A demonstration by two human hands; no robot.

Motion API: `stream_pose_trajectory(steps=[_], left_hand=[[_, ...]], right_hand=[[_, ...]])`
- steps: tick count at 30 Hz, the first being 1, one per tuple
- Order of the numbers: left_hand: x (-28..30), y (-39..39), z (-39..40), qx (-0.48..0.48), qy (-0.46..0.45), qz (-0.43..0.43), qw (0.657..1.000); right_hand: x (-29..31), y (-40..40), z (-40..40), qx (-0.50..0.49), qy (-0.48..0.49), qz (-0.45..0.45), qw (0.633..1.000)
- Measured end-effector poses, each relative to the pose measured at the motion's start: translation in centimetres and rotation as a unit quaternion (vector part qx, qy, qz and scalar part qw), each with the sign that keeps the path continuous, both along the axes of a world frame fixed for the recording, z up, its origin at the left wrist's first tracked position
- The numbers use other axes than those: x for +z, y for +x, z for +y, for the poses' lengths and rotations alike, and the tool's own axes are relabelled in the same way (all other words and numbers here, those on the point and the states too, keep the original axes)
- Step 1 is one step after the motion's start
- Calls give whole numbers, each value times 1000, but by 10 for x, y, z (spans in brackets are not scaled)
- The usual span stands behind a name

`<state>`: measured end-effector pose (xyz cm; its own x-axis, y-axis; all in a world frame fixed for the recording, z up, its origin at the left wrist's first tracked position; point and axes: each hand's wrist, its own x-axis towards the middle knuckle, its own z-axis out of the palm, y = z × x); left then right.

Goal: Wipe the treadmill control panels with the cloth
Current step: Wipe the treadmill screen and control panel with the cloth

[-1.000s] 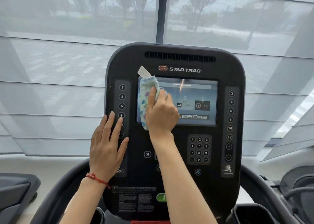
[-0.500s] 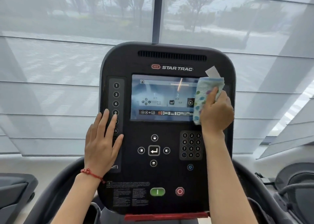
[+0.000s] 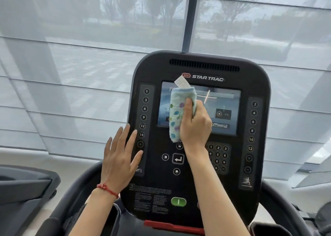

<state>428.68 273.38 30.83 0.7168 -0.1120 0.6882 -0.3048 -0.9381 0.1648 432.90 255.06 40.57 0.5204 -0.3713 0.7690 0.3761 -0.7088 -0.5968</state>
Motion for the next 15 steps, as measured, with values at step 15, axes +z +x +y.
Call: stream_pose_trajectory(steps=[15], left_hand=[[-18, 31, 49, -99, -22, 14, 995]], right_hand=[[54, 75, 102, -154, -92, -72, 981]])
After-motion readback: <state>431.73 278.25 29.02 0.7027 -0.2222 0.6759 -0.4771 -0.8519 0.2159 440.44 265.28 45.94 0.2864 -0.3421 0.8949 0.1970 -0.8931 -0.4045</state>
